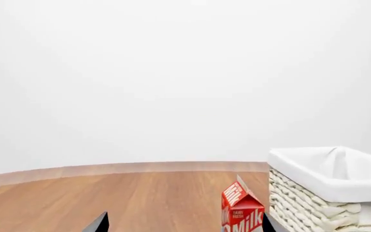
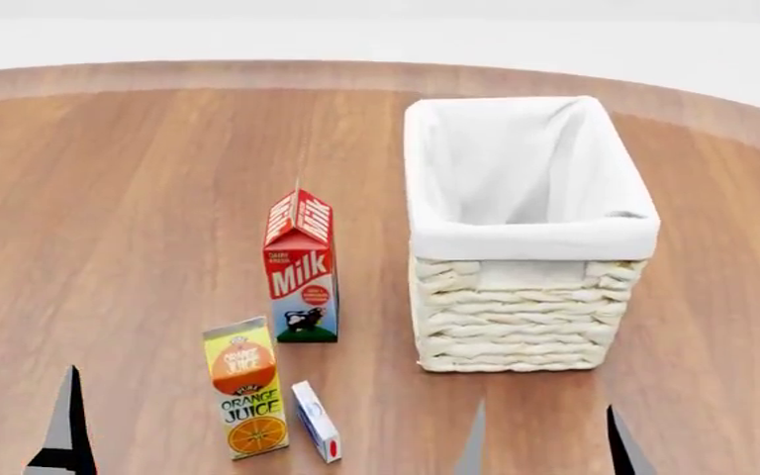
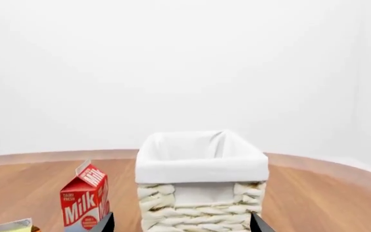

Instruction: Pick up the alphabet soup, and put it in the basket.

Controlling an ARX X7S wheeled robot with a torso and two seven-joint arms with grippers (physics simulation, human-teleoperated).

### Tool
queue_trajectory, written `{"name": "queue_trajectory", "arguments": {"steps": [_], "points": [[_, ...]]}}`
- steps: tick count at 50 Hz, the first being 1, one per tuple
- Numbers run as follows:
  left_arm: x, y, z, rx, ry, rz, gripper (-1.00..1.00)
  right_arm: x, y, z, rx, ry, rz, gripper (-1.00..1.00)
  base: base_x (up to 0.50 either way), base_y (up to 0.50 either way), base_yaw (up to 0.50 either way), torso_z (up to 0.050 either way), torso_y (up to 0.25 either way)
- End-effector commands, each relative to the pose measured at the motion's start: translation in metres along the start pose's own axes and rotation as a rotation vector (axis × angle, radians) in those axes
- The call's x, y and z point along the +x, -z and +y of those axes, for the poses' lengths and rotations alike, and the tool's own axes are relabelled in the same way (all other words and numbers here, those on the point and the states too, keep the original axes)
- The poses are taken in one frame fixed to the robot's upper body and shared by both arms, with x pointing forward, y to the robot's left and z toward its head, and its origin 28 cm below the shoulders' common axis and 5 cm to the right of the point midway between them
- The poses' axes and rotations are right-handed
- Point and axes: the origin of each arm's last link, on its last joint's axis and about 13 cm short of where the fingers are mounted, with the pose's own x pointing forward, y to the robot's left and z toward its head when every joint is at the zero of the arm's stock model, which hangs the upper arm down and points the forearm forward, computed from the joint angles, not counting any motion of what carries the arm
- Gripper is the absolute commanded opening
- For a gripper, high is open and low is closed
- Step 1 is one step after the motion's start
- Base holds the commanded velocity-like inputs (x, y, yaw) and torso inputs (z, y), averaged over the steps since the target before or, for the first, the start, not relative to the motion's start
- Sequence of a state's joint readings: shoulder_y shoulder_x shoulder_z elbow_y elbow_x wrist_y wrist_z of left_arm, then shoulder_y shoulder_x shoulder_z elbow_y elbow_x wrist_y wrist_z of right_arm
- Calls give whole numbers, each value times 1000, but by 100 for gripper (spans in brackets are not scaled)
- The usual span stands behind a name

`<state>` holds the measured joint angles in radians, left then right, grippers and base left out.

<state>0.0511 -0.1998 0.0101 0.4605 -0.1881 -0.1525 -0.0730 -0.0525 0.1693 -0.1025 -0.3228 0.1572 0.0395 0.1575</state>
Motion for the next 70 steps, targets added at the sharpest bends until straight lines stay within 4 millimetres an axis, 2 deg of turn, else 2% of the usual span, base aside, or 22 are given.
{"name": "queue_trajectory", "arguments": {"steps": [1,6,15,22,26,29,32,39,53,60,70], "points": [[0,-1,0,2,2,-2,100,-1,-2,0,-1,5,-10,100,0,0,0,0,0],[-1,-2,0,2,3,-4,100,-2,-4,0,20,-10,9,100,0,0,0,0,0],[0,-3,2,0,-4,-9,100,-2,-5,0,6,2,-1,100,497,0,0,0,0],[-3,-5,2,-13,2,-10,100,-1,-2,-1,-15,21,43,100,0,0,0,0,0],[-7,-10,5,-36,-3,-14,100,-19,-15,3,-9,-9,150,100,0,0,0,0,0],[-12,-13,5,-49,-7,-21,100,-39,-40,4,3,-91,190,100,0,0,0,0,0],[-16,-17,6,-57,-21,-31,100,-46,-54,-2,-86,-75,205,100,0,0,0,0,0],[-19,-24,4,-76,-38,-58,100,-56,-81,-16,-103,-101,299,100,0,0,0,0,0],[-15,-23,-6,-115,-49,-65,100,-73,-104,-36,-57,-110,414,100,0,0,0,0,0],[-12,-24,-5,-129,-50,-65,100,-87,-105,-38,-19,-109,432,100,0,0,0,0,0],[-7,-29,-2,-141,-54,-68,100,-90,-113,-37,21,-115,470,100,0,0,0,0,0]]}}
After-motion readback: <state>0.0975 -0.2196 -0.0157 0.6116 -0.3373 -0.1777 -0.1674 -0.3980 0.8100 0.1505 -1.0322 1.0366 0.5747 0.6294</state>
